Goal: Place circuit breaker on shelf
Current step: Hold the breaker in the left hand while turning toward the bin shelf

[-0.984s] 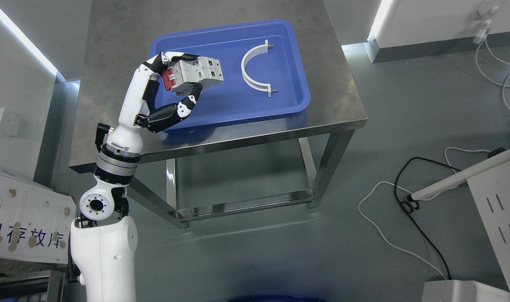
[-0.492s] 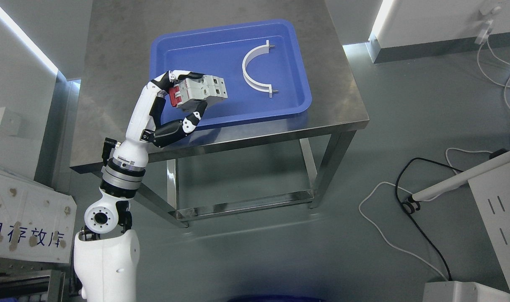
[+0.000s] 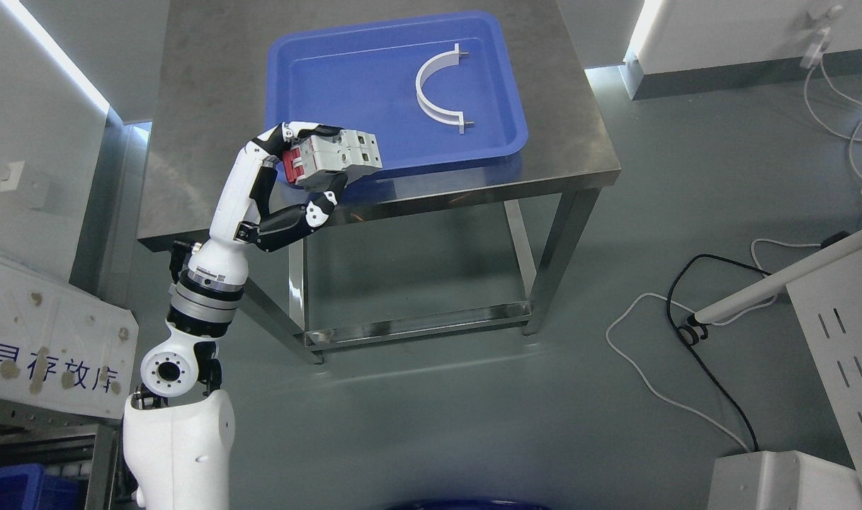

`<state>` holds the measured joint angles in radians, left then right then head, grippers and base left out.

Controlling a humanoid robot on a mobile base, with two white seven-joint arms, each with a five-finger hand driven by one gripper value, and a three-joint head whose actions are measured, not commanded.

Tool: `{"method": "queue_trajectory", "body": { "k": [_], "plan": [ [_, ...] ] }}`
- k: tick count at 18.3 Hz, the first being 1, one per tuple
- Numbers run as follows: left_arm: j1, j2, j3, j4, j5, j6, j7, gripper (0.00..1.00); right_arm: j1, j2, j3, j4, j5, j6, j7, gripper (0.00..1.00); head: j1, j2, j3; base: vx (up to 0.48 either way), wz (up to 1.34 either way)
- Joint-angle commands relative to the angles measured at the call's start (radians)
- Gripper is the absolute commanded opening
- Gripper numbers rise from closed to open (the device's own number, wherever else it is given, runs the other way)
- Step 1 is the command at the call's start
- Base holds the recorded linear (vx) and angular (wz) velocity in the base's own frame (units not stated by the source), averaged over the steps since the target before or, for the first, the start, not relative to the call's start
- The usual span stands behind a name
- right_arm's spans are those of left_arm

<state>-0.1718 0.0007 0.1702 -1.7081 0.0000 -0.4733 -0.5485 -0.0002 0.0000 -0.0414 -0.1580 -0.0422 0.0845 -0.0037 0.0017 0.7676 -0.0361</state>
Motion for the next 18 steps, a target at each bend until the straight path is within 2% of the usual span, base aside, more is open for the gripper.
{"method": "queue_trajectory", "body": {
  "k": [1,18],
  "plan": [
    [-0.023,0.017,0.002,-0.002,-0.012,0.005,-0.002,0.15,0.016,-0.017,0.000,0.000,0.001,-0.037,0.001,1.00,0.0000,0.000,0.000,-0.155,0.12],
    [-0.023,0.017,0.025,-0.002,-0.012,-0.004,-0.016,0.15,0.016,-0.017,0.000,0.000,0.001,-0.037,0.001,1.00,0.0000,0.000,0.000,-0.264,0.00]
  ]
}}
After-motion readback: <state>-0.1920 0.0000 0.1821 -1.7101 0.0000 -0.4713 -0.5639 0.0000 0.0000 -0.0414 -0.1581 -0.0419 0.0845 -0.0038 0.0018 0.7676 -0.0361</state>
